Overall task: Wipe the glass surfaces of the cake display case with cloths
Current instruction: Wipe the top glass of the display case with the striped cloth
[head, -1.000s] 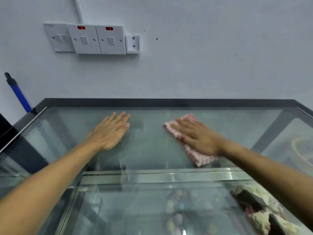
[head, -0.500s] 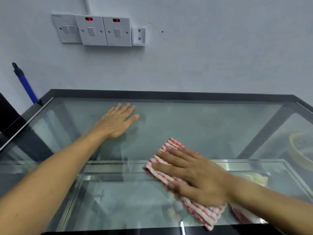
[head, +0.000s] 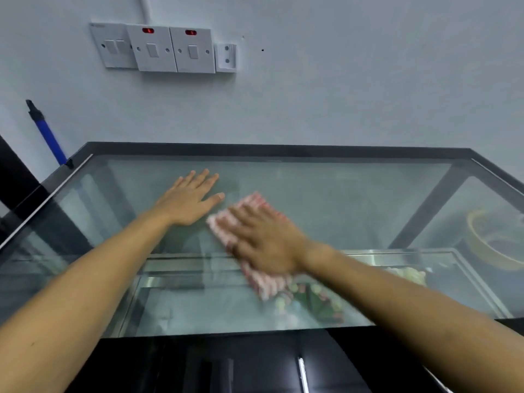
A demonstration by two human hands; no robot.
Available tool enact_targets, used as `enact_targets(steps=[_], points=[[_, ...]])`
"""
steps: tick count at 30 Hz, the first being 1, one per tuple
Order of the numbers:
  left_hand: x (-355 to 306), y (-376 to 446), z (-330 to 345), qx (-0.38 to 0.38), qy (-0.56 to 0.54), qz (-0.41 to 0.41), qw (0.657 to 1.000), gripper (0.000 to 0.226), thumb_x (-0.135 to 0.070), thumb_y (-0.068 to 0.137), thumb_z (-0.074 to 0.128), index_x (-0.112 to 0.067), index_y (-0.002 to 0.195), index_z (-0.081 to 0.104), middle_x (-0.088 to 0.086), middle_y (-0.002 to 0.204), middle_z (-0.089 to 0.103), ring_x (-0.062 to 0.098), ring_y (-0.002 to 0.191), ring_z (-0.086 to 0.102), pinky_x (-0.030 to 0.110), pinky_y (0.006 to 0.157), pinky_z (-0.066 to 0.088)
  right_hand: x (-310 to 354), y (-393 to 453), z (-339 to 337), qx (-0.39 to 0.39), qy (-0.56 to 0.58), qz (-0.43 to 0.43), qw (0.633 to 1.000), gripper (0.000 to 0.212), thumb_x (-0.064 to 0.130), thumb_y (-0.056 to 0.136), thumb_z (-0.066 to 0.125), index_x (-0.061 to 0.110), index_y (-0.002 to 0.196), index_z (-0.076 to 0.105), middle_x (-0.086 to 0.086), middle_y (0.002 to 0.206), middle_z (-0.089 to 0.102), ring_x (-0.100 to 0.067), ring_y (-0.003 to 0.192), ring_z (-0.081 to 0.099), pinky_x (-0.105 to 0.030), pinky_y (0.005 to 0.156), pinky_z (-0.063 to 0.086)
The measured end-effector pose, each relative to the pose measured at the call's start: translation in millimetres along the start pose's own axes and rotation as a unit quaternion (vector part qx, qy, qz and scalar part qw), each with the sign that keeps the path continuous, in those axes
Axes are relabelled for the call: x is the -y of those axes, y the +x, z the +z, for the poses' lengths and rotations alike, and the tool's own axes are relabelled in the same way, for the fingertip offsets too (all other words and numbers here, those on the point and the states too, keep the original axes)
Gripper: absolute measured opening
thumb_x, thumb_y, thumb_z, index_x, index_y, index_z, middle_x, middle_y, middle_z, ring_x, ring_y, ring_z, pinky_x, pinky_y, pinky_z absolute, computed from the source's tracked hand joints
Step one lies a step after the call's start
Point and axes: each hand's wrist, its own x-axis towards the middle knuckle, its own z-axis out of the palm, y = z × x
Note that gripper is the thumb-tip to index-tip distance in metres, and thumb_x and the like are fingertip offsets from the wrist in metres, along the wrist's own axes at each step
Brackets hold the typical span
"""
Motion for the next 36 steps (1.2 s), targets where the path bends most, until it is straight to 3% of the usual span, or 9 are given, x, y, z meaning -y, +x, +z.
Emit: enact_targets(steps=[4, 9, 12, 18, 22, 26, 29, 31, 36], points=[[0.3, -23.3, 0.7, 0.004, -0.004, 0.014, 1.000, 0.106, -0.088, 0.072, -0.003, -0.036, 0.165, -0.001, -0.007, 0.174, -0.008, 0.018, 0.161, -0.009, 0.039, 0.129, -0.006, 4.1, -89.0, -2.5, 0.016, 0.039, -0.086, 0.995, 0.056, 0.064, 0.105, 0.011, 0.055, 0.159, 0.000, 0.015, 0.172, -0.005, -0.006, 0.157, -0.015, -0.031, 0.127, -0.013], [-6.9, -49.7, 1.3, 0.003, -0.005, 0.016, 1.000, 0.106, -0.086, 0.071, -0.005, -0.038, 0.165, -0.001, -0.011, 0.173, -0.008, 0.014, 0.160, -0.010, 0.038, 0.130, -0.006, -123.1, -62.7, -8.6, 0.004, 0.016, 0.180, 0.984, 0.075, 0.084, 0.082, -0.021, 0.062, 0.152, -0.009, 0.012, 0.173, 0.001, -0.010, 0.159, -0.008, -0.038, 0.130, -0.003], [-6.9, -49.0, 2.6, 0.000, -0.006, 0.017, 1.000, 0.085, -0.081, 0.092, 0.010, -0.038, 0.165, 0.001, -0.010, 0.173, -0.007, 0.015, 0.160, -0.008, 0.039, 0.130, -0.006, -104.7, -14.4, -5.7, -0.019, 0.024, 0.263, 0.964, 0.066, 0.065, 0.103, 0.006, 0.040, 0.164, 0.005, 0.001, 0.174, 0.003, -0.024, 0.160, 0.001, -0.045, 0.129, -0.004], [-4.8, -44.4, 4.6, -0.011, -0.023, 0.012, 1.000, 0.060, -0.056, 0.109, 0.018, -0.037, 0.165, 0.005, -0.010, 0.174, -0.004, 0.015, 0.161, -0.007, 0.039, 0.130, -0.005, 75.0, -32.9, 12.4, -0.041, 0.019, 0.031, 0.998, 0.063, 0.054, 0.105, 0.011, 0.034, 0.165, 0.007, -0.005, 0.173, 0.009, -0.027, 0.160, 0.000, -0.047, 0.129, -0.005], [-5.2, -50.0, 6.2, -0.011, -0.016, 0.008, 1.000, 0.064, -0.062, 0.107, 0.017, -0.037, 0.165, 0.003, -0.009, 0.174, -0.006, 0.016, 0.161, -0.008, 0.040, 0.130, -0.004, 61.4, -117.8, 5.3, 0.002, 0.026, -0.090, 0.996, 0.058, 0.058, 0.106, 0.019, 0.048, 0.162, 0.005, 0.009, 0.173, 0.001, -0.009, 0.159, -0.011, -0.037, 0.129, -0.008], [-7.5, -64.9, 8.0, -0.010, -0.010, 0.011, 1.000, 0.069, -0.065, 0.106, 0.018, -0.036, 0.166, 0.002, -0.009, 0.174, -0.007, 0.017, 0.161, -0.008, 0.041, 0.130, -0.004, -29.3, -124.6, -9.1, 0.035, 0.012, 0.068, 0.997, 0.057, 0.065, 0.102, -0.003, 0.051, 0.157, -0.009, 0.017, 0.170, -0.007, -0.001, 0.155, -0.019, -0.033, 0.128, -0.010], [-8.3, -69.8, 9.6, -0.011, -0.004, 0.015, 1.000, 0.069, -0.065, 0.106, 0.018, -0.035, 0.166, 0.002, -0.008, 0.174, -0.006, 0.017, 0.161, -0.008, 0.041, 0.130, -0.004, -52.5, -88.0, 0.9, -0.018, 0.001, 0.239, 0.971, 0.096, 0.080, 0.081, -0.026, 0.038, 0.163, -0.003, 0.003, 0.174, 0.003, -0.017, 0.160, -0.005, -0.041, 0.130, -0.003], [-9.6, -69.8, 8.2, -0.011, -0.003, 0.019, 1.000, 0.069, -0.065, 0.106, 0.018, -0.035, 0.166, 0.003, -0.007, 0.174, -0.005, 0.018, 0.161, -0.006, 0.041, 0.130, -0.003, -15.5, -55.1, 6.0, -0.022, 0.016, 0.286, 0.958, 0.079, 0.069, 0.099, -0.006, 0.028, 0.166, 0.006, -0.006, 0.174, 0.003, -0.028, 0.160, 0.000, -0.046, 0.129, -0.001], [-13.0, -83.6, 6.3, -0.013, -0.005, 0.013, 1.000, 0.069, -0.062, 0.107, 0.019, -0.032, 0.166, 0.004, -0.003, 0.175, -0.003, 0.022, 0.161, -0.003, 0.042, 0.130, -0.002, 136.7, -74.9, 12.7, -0.018, 0.040, 0.040, 0.998, 0.063, 0.055, 0.105, 0.014, 0.035, 0.165, 0.006, -0.001, 0.173, 0.001, -0.021, 0.160, -0.008, -0.041, 0.128, -0.010]])
